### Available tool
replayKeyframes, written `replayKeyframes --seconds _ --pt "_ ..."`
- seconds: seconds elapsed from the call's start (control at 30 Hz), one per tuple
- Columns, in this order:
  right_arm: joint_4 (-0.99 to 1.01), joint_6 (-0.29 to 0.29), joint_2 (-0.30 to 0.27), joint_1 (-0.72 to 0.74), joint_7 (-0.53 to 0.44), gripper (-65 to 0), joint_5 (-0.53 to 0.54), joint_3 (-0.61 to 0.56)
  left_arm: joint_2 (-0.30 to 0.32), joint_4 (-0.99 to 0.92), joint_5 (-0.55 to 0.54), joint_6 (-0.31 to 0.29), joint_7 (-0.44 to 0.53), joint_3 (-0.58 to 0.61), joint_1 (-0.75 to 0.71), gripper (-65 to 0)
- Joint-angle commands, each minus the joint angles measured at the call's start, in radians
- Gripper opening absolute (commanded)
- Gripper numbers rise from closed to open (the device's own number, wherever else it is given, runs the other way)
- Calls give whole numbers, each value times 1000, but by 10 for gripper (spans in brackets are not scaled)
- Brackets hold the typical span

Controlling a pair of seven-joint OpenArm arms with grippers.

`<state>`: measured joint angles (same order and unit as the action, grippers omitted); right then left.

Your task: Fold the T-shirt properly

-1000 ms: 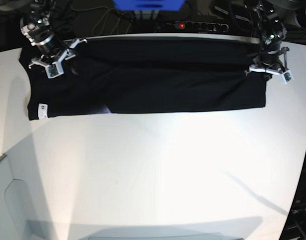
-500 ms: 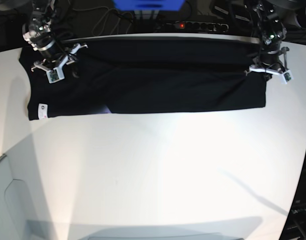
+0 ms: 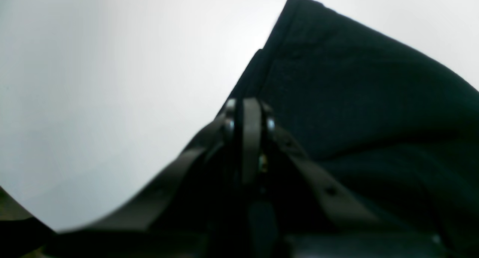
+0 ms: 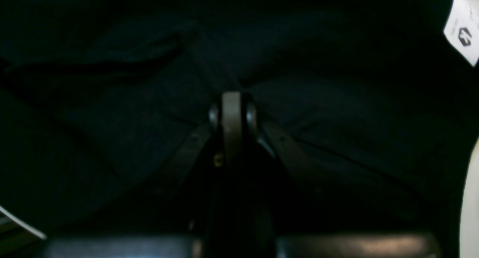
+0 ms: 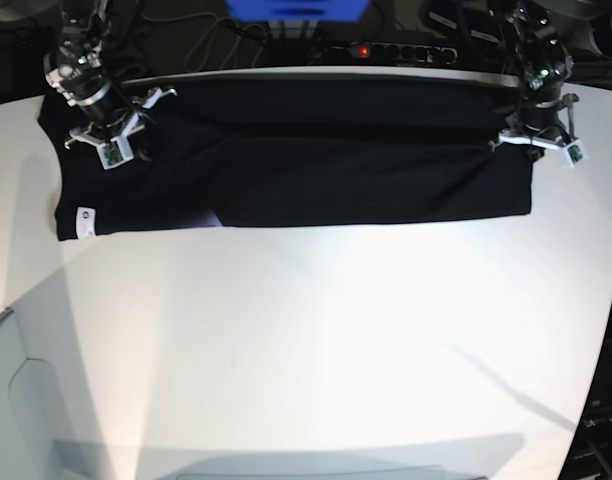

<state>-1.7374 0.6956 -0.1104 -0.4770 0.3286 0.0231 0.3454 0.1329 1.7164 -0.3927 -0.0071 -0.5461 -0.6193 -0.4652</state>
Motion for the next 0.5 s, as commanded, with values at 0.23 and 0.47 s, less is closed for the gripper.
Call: replayKeyframes --seconds 0.23,0.47 --pt "-71 3 -7 37 -23 -650 13 -19 12 15 2 0 22 -6 0 -650" --pt "-68 3 -27 42 -21 -484 11 -73 12 15 2 0 22 -7 0 -650"
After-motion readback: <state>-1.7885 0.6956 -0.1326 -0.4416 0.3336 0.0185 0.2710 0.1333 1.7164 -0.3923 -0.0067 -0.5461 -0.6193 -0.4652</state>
